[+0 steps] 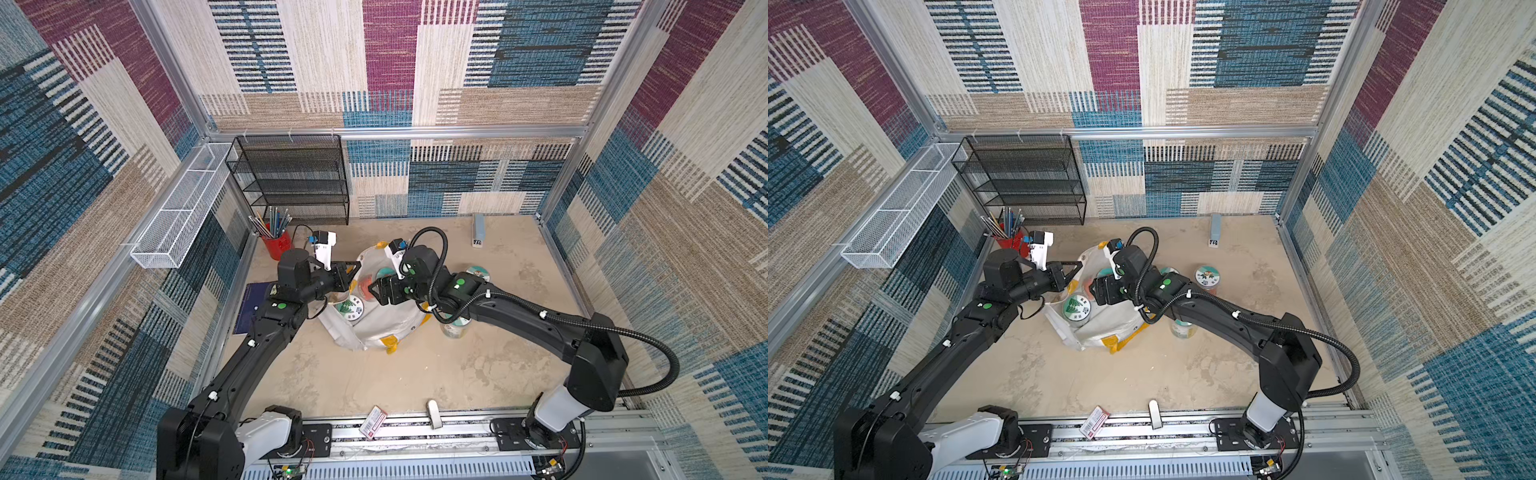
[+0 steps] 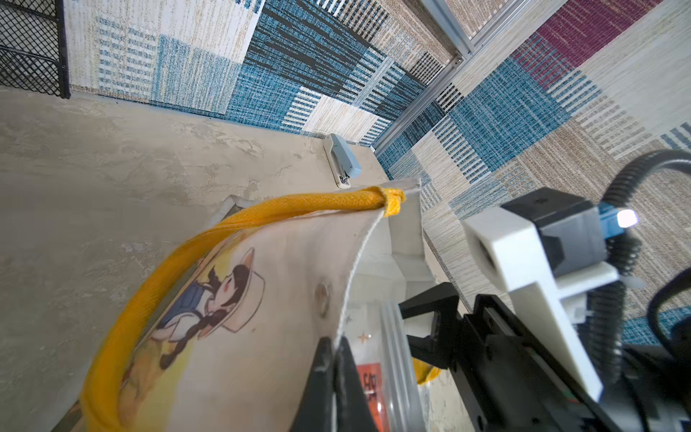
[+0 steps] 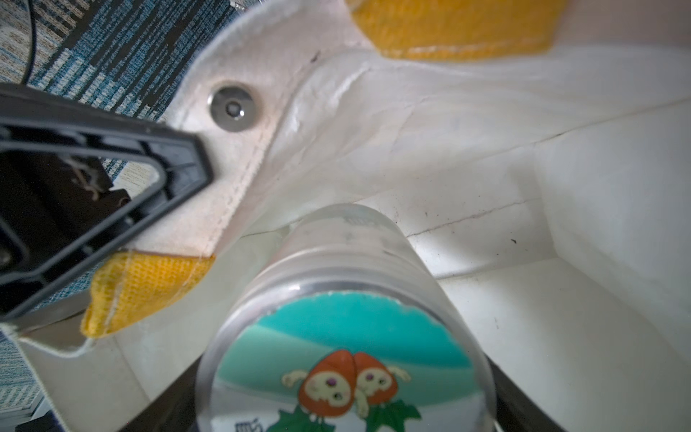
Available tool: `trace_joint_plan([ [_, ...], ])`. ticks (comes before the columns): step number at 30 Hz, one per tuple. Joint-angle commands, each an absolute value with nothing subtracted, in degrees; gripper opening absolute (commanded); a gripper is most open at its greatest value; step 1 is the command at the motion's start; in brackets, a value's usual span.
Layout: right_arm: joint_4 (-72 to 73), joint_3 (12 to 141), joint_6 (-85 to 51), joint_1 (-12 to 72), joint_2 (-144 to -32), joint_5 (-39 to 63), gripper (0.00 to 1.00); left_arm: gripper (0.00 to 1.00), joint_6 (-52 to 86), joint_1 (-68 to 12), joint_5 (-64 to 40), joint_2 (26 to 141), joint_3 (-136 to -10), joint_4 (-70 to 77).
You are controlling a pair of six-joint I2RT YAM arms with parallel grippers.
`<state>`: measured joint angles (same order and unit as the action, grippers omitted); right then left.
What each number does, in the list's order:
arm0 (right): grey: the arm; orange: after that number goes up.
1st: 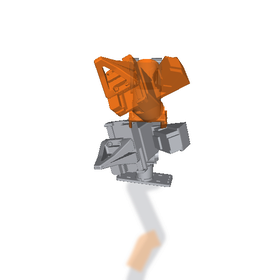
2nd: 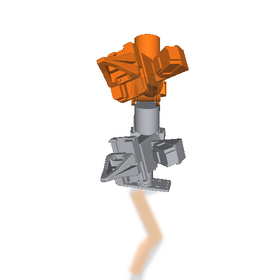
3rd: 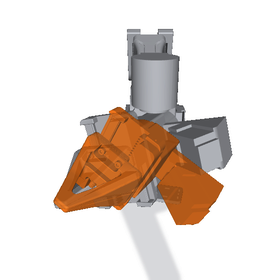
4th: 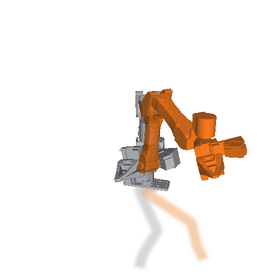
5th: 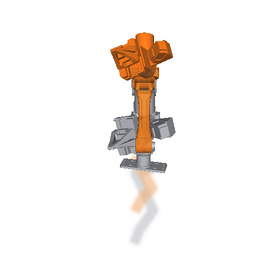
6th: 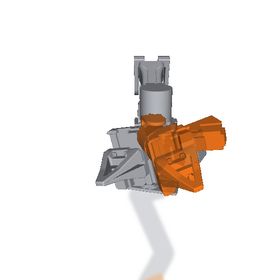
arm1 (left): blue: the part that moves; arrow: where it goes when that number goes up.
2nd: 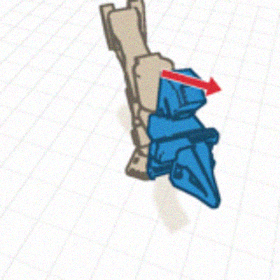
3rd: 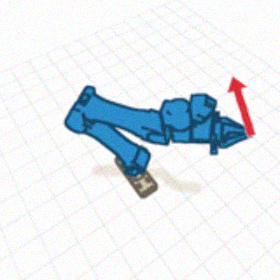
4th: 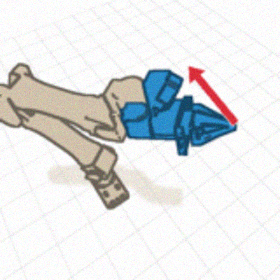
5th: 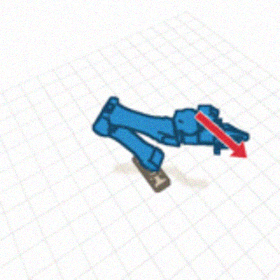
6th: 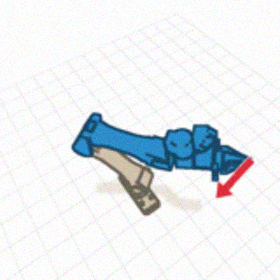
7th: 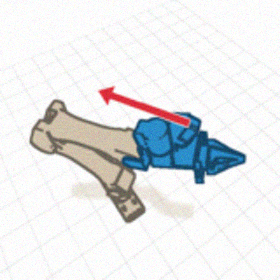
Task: Take out the seed jars from the canvas bag
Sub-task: Place the seed jar at the center of the board.
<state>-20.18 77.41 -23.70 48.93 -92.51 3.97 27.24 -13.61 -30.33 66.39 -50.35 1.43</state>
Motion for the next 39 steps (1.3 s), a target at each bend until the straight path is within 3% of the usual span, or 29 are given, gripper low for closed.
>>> trace_joint_plan([
  [1, -20.14, 78.26, -23.01, 49.12, -90.04, 2.91, 0.78, 0.00, 27.95, -13.53, -30.06, 66.36, -50.82, 2.74],
  [8, -26.02, 78.69, -19.99, 48.99, -80.11, 1.69, 0.78, 0.00, 28.17, -13.38, -26.07, 65.83, -51.22, 0.02],
  [14, -40.05, 80.55, -19.52, 49.04, -71.92, -1.82, 0.77, 0.00, 29.75, -13.36, -23.14, 66.36, -50.66, 0.42],
  [20, -50.33, 74.66, -24.56, 48.94, -68.27, -6.62, 0.77, 0.00, 29.74, -13.23, -20.10, 66.64, -50.84, 0.58],
  [29, -49.79, 62.05, -28.26, 48.91, -67.47, -6.19, 0.77, 0.00, 28.96, -12.81, -16.11, 66.45, -51.26, -1.46],
  [39, -40.88, 53.89, -29.04, 48.91, -76.36, -4.43, 0.78, 0.00, 28.33, -12.57, -16.49, 65.39, -51.32, -1.78],
])
